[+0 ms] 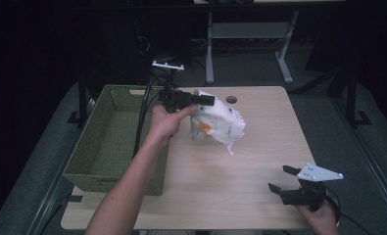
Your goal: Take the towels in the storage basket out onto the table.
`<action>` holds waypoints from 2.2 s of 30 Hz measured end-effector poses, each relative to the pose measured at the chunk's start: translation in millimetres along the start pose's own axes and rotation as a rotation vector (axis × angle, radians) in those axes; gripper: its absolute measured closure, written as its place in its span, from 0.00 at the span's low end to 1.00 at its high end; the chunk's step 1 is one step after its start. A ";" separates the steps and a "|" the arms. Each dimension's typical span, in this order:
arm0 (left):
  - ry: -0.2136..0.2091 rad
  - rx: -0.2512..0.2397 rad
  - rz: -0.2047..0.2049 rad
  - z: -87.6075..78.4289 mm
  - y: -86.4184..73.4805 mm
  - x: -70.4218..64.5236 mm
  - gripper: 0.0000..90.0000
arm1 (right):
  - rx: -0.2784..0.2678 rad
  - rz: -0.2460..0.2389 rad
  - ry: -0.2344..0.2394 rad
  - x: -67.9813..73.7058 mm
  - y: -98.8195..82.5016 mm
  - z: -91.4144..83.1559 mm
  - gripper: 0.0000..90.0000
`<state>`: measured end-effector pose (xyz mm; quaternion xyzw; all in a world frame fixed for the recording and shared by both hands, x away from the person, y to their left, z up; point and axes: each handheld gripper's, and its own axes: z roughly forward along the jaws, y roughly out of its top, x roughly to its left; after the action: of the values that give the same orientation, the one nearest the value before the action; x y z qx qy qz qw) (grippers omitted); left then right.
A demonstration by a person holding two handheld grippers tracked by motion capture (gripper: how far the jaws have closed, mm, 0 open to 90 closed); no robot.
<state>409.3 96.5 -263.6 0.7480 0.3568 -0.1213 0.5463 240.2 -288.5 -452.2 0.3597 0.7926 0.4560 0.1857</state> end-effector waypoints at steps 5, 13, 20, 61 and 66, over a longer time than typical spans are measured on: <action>0.002 0.017 -0.017 16.8 -5.2 4.6 0.96 | -0.007 0.004 0.002 -1.0 0.2 -0.7 0.17; -0.013 0.043 -0.011 40.9 -7.3 0.6 0.96 | -0.010 0.005 0.002 -1.1 0.5 -1.1 0.17; -0.017 0.059 -0.014 64.1 -10.6 -0.5 0.96 | -0.019 0.000 0.001 -2.6 0.7 -0.9 0.17; 0.170 0.139 -0.135 145.4 -92.7 57.9 0.92 | -0.020 -0.005 0.005 -2.5 1.7 -1.7 0.17; 0.186 0.136 -0.127 141.2 -94.1 57.6 0.82 | -0.019 -0.002 0.006 -1.9 2.0 -1.8 0.17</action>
<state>417.3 5.9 -418.0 0.7673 0.4437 -0.1098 0.4498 241.2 -290.3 -449.7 0.3558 0.7891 0.4643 0.1873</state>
